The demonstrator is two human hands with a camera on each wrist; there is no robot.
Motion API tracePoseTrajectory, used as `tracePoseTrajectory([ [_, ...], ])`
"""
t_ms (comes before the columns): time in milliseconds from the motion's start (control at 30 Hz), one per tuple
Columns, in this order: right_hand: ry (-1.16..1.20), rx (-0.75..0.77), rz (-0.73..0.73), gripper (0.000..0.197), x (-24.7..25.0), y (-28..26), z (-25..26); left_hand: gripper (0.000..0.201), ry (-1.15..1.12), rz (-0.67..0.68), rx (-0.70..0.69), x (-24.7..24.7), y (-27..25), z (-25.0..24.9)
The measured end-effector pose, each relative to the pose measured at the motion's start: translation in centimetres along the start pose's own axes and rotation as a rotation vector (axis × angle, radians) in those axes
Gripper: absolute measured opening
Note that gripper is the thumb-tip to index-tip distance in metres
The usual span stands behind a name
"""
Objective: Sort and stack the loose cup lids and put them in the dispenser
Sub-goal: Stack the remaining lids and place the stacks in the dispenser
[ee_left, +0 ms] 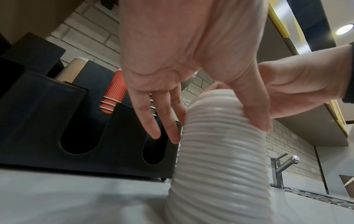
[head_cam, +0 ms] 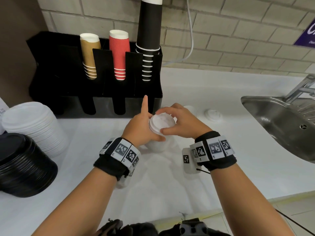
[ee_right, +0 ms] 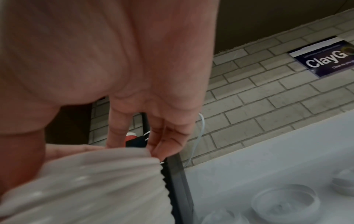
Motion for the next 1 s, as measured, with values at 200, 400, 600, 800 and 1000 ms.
tracePoseTrajectory([
  [200, -0.038, -0.025, 0.034, 0.060, -0.2, 0.2, 0.3, 0.118, 0.009, 0.022, -0.006, 0.0, 0.0, 0.0],
  [400, 0.061, -0.027, 0.072, 0.053, -0.1, 0.1, -0.6, 0.062, -0.063, 0.053, -0.072, 0.2, -0.1, -0.3],
  [600, 0.119, -0.323, 0.025, 0.030, 1.1, 3.7, -6.2, 0.064, -0.065, 0.086, -0.036, 0.5, 0.7, 0.1],
  [800, -0.347, -0.417, 0.195, 0.057, -1.8, 7.0, -8.3, 0.065, -0.064, 0.092, -0.016, 0.5, 1.0, 0.4],
  [1000, -0.534, -0.303, 0.178, 0.039, -2.6, 8.0, -7.4, 0.066, -0.055, 0.097, -0.011, 0.6, 0.9, 0.5],
])
Point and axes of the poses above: each hand's wrist, its own y-axis towards the middle knuckle, its own x-axis out of the back of the hand, z = x × y, the point moved 4 cm from there along y, towards the middle knuckle, and after that the axes turned 4 degrees about -x, right-handed, at the moved point
